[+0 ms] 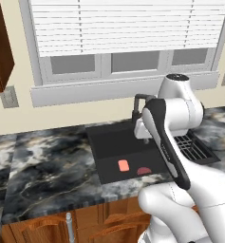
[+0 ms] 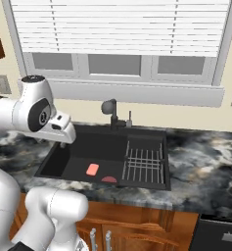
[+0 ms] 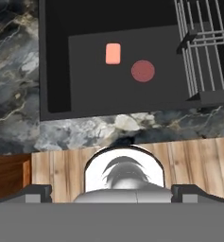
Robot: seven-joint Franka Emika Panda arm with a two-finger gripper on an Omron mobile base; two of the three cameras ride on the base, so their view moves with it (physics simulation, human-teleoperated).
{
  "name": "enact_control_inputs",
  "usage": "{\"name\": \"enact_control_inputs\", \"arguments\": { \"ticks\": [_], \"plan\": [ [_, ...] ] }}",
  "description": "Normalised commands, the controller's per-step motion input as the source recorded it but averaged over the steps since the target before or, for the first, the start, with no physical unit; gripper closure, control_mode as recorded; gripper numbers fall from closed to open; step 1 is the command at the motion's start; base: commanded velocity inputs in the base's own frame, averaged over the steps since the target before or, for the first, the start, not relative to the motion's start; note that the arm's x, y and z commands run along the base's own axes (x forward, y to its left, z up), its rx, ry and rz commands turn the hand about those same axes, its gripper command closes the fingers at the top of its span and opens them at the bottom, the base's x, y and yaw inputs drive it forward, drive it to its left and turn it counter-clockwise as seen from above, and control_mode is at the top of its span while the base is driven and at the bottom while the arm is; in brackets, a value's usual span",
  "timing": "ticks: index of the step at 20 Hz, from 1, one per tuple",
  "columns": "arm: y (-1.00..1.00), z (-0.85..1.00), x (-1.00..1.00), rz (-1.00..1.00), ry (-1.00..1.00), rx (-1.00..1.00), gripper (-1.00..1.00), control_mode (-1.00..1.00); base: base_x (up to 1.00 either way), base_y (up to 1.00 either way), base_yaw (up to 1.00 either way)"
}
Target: Pick up the bar soap and soap dispenser from the sink, and place them back in the cabinet, and close the cabinet door.
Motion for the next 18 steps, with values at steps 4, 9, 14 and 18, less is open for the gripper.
{"name": "enact_control_inputs", "arguments": {
  "ticks": [4, 9, 14, 18],
  "plan": [
    [0.0, -0.27, 0.21, 0.0, 0.0, 0.0, -1.0, -1.0, 0.0, 0.0, 0.0],
    [0.0, -0.28, 0.24, 0.0, 0.0, 0.0, -1.0, -1.0, 0.0, 0.0, 0.0],
    [-0.03, -0.29, 0.17, 0.0, 0.0, 0.0, -1.0, -1.0, 0.0, 0.0, 0.0],
    [-0.07, -0.22, 0.13, 0.0, 0.0, 0.01, -1.0, -1.0, 0.0, 0.0, 0.0]
  ]
}}
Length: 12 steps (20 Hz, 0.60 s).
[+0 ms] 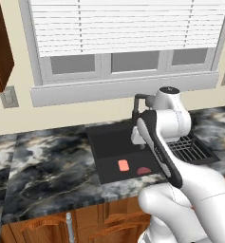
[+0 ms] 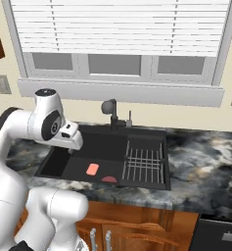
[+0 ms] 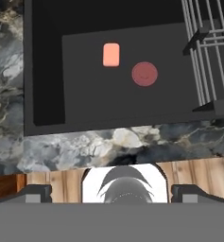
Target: Pick up the bar soap and soap dispenser from the sink, and place them back in the cabinet, and close the cabinet door.
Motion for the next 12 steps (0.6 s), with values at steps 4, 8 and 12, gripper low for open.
{"name": "enact_control_inputs", "arguments": {
  "ticks": [4, 8, 12],
  "plan": [
    [-0.02, -0.21, 0.23, 0.0, 0.0, 0.0, -1.0, -1.0, 0.0, 0.0, 0.0],
    [0.0, -0.2, 0.29, 0.0, 0.0, 0.0, -1.0, -1.0, 0.0, 0.0, 0.0],
    [0.0, -0.21, 0.28, 0.0, 0.0, 0.0, -1.0, -1.0, 0.0, 0.0, 0.0]
  ]
}}
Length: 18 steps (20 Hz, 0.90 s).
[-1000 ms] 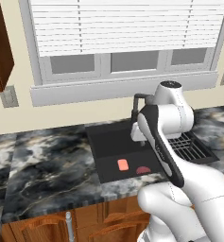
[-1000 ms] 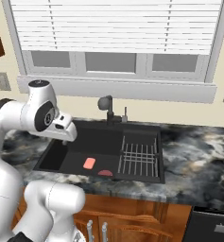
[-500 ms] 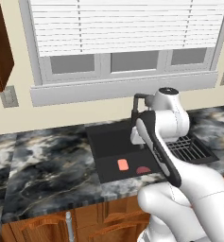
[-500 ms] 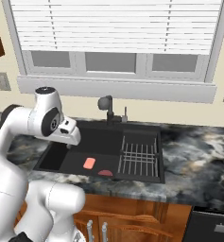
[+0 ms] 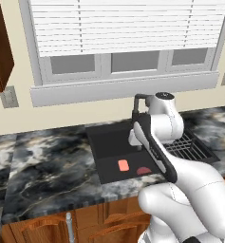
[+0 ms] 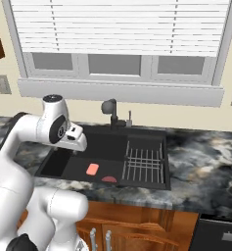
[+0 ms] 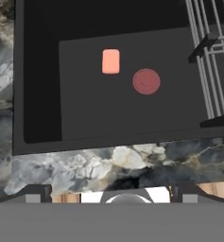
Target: Pick up the bar soap and soap dispenser from the sink, and place them back in the cabinet, and close the cabinet door.
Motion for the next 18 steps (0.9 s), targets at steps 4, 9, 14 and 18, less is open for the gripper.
{"name": "enact_control_inputs", "arguments": {
  "ticks": [4, 9, 14, 18],
  "plan": [
    [0.0, -0.23, 0.34, 0.0, 0.0, 0.0, -1.0, -1.0, 0.0, 0.0, 0.0],
    [-0.01, -0.22, 0.26, 0.0, 0.0, 0.0, -1.0, -1.0, 0.0, 0.0, 0.0],
    [0.0, -0.24, 0.24, 0.0, 0.0, 0.0, -1.0, -1.0, 0.0, 0.0, 0.0],
    [0.0, -0.28, 0.16, 0.0, 0.0, 0.0, -1.0, -1.0, 0.0, 0.0, 0.0]
  ]
}}
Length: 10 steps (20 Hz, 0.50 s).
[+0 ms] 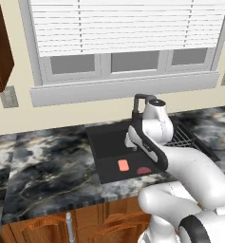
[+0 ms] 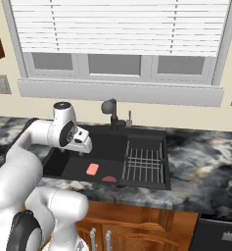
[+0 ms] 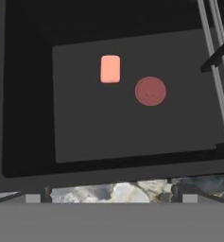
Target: Pick up the bar soap and soap dispenser from the sink, and place them back in the cabinet, and close the cabinet door.
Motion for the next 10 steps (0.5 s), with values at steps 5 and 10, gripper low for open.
{"name": "enact_control_inputs", "arguments": {
  "ticks": [5, 10],
  "plan": [
    [0.0, -0.26, 0.25, 0.0, 0.0, 0.0, -1.0, -1.0, 0.0, 0.0, 0.0],
    [0.0, -0.24, 0.32, 0.0, 0.0, 0.0, -1.0, -1.0, 0.0, 0.0, 0.0]
  ]
}}
